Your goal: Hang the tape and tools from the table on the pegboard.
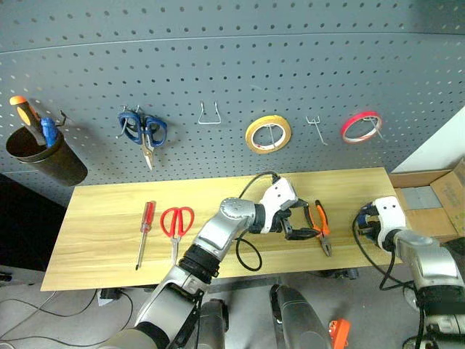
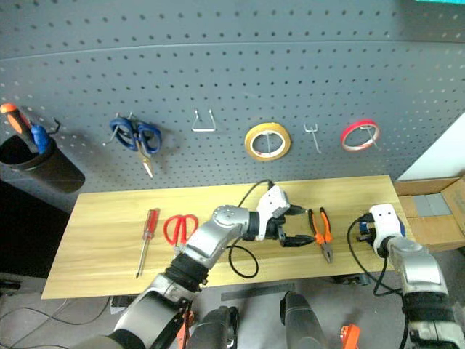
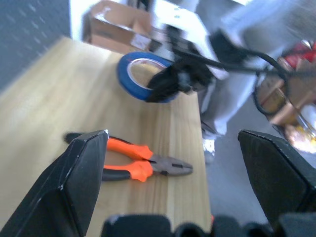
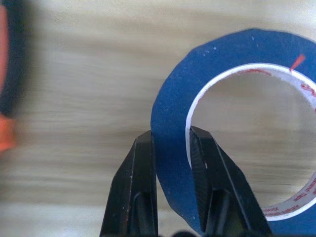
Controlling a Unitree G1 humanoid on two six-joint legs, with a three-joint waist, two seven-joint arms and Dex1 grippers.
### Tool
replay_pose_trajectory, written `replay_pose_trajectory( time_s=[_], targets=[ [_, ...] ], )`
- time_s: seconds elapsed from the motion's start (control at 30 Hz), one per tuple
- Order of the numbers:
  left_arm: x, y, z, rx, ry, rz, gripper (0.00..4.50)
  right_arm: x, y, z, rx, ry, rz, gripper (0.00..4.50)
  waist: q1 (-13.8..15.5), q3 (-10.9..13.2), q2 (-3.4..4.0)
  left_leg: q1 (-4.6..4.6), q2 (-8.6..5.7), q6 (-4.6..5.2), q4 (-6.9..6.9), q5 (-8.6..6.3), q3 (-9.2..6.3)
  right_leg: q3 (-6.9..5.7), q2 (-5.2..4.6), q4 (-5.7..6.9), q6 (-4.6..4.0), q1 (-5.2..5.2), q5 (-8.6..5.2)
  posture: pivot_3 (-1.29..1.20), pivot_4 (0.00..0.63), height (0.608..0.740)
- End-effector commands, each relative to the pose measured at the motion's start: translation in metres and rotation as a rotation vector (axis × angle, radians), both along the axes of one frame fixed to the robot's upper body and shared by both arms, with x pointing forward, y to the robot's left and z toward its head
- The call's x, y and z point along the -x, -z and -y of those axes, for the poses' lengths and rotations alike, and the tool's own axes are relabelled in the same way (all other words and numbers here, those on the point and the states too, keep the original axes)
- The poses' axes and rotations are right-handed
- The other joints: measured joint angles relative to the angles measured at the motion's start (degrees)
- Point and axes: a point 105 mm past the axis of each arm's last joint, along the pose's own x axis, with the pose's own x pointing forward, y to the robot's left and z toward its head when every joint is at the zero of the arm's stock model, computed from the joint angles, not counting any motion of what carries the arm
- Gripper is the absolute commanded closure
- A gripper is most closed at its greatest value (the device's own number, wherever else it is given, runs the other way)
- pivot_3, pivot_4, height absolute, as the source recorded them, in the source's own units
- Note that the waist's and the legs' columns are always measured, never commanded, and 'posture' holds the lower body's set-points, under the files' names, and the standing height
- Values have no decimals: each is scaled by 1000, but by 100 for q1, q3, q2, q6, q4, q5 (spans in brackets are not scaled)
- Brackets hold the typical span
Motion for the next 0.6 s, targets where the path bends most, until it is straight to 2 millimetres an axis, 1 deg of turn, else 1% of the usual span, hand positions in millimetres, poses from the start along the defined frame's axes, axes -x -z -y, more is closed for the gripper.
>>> replay_pose_trajectory(
  time_s=[0.03,0.13,0.17,0.23,0.3,0.37,0.43,0.47,0.53,0.6],
  targets=[
    [16,-15,-20,81,-47,-21,0,16,-38,-45,108,-128,209,4139,-32,-98,10,4,1,-3,-12,0,0,6,0,-1,3,-5,-2,-216,159,740],
    [22,-14,-40,85,-122,-55,0,29,-50,-75,149,-223,322,4139,-42,-214,11,11,2,-15,-24,7,-1,15,5,-1,5,-11,-3,-199,131,740],
    [26,-15,-51,94,-162,-78,0,34,-57,-91,172,-282,385,4139,-35,-253,11,12,-1,-19,-20,10,0,17,4,2,7,-11,-3,-193,123,740],
    [33,-18,-68,112,-222,-114,0,41,-68,-114,191,-367,485,4139,-37,-329,6,16,-5,-23,-15,13,7,39,5,-1,41,-9,-8,-183,112,740],
    [37,-21,-76,122,-255,-133,0,41,-73,-125,206,-416,542,4139,-38,-418,-17,29,-4,-23,-14,13,21,62,12,-1,54,-2,-6,-149,89,740],
    [42,-25,-95,133,-341,-147,0,31,-88,-139,252,-497,653,4139,-43,-514,-48,38,-5,-19,-7,13,26,67,18,-6,61,6,10,-113,66,740],
    [44,-24,-111,140,-428,-156,0,20,-96,-149,288,-556,721,4139,-63,-591,-82,56,-5,-2,5,3,47,91,29,-9,63,20,28,-92,56,740],
    [44,-24,-114,142,-449,-159,0,17,-96,-150,295,-569,732,4139,-54,-635,-100,80,-5,2,7,1,55,98,32,-9,62,37,33,-82,53,740],
    [40,-23,-121,141,-500,-148,0,4,-95,-154,290,-609,747,4139,29,-722,-115,121,-13,9,7,4,66,97,41,-12,57,74,40,-42,38,740],
    [36,-24,-124,140,-528,-131,0,-9,-96,-157,291,-643,759,4139,70,-780,-136,141,-11,10,10,4,73,82,47,-15,47,102,38,-26,32,740]
  ],
)
